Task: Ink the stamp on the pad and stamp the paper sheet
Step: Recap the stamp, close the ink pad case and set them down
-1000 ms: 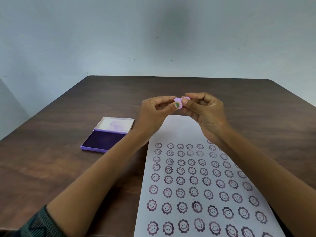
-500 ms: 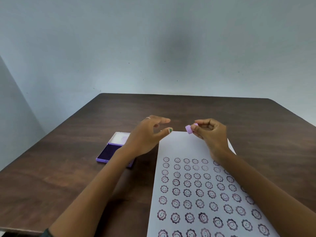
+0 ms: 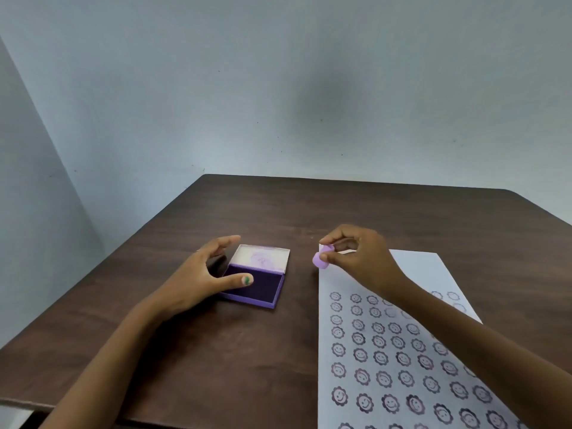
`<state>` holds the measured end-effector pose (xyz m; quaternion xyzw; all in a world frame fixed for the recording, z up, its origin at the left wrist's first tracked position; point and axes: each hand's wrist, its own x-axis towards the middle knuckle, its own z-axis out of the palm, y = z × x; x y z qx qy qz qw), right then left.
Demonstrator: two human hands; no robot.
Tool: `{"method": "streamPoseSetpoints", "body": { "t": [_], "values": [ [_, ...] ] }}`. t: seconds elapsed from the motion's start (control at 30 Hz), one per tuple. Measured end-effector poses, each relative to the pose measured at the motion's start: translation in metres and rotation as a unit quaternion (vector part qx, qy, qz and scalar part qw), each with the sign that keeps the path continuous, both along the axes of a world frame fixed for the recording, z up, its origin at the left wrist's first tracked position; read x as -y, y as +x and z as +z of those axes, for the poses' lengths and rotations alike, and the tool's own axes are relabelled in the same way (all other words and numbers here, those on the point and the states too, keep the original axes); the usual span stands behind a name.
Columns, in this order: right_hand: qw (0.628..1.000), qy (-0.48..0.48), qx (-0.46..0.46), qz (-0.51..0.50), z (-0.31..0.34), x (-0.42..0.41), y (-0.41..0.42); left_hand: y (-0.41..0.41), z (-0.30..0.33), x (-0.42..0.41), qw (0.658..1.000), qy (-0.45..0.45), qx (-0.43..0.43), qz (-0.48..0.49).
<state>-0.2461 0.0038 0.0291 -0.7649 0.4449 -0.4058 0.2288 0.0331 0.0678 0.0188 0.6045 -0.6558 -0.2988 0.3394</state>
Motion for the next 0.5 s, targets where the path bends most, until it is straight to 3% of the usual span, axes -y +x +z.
{"method": "streamPoseSetpoints", "body": {
  "t": [0.33,0.5],
  "values": [
    [0.988,-0.021,-0.144,0.047,0.006,0.010,0.027,0.001,-0.005,-0.004,0.994,-0.012,0.097,-0.043],
    [0.992,0.008,-0.110,0.060,0.028,0.013,0.030,0.002,-0.007,-0.003,0.991,-0.018,0.125,-0.047]
  ]
}}
